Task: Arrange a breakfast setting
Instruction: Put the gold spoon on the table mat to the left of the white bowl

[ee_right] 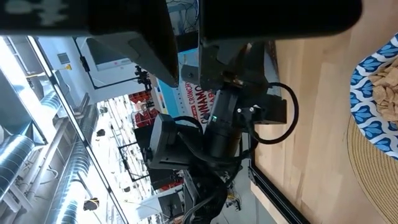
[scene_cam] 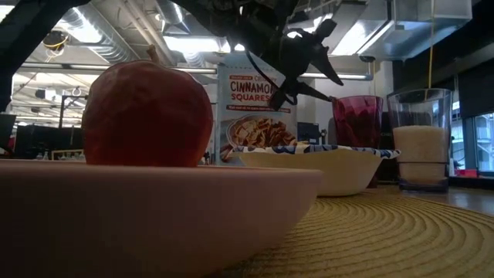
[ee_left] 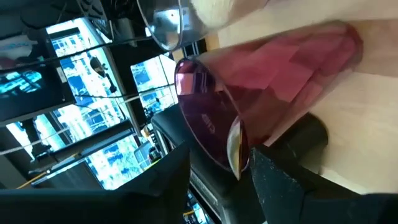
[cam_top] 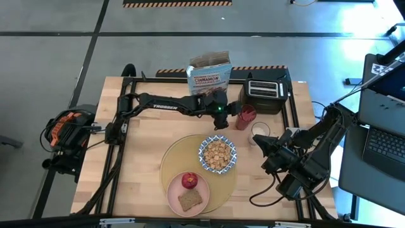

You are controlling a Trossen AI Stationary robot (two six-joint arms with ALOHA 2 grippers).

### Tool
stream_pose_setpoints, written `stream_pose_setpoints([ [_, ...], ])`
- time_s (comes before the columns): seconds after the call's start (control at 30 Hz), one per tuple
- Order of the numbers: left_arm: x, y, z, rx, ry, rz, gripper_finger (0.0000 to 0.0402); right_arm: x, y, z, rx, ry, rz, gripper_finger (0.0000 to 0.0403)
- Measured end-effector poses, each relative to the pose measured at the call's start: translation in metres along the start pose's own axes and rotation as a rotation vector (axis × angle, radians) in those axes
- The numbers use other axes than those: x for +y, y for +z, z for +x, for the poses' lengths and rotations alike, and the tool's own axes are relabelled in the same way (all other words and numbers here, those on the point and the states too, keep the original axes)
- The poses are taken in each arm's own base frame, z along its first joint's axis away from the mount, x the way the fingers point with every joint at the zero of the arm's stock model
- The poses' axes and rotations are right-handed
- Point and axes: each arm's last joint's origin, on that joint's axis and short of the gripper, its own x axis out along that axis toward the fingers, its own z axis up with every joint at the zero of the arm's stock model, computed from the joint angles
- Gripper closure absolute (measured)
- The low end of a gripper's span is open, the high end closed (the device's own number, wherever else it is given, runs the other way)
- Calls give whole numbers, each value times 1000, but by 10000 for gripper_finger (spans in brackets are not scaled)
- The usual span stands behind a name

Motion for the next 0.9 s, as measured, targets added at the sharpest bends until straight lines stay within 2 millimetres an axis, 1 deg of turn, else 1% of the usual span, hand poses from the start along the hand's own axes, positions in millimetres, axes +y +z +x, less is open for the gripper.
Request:
stream_pose_setpoints([
  [0.3, 1, -2, 0, 2, 10, -32, 274, 0, 0, 0, -2, -4, -1, 370],
  [0.73, 0, -5, 0, -17, 17, -76, 280, 0, 0, 0, -2, -4, -1, 370],
  [0.9, -8, -2, 12, -24, 24, -91, 281, 0, 0, 0, -2, -5, -2, 370],
])
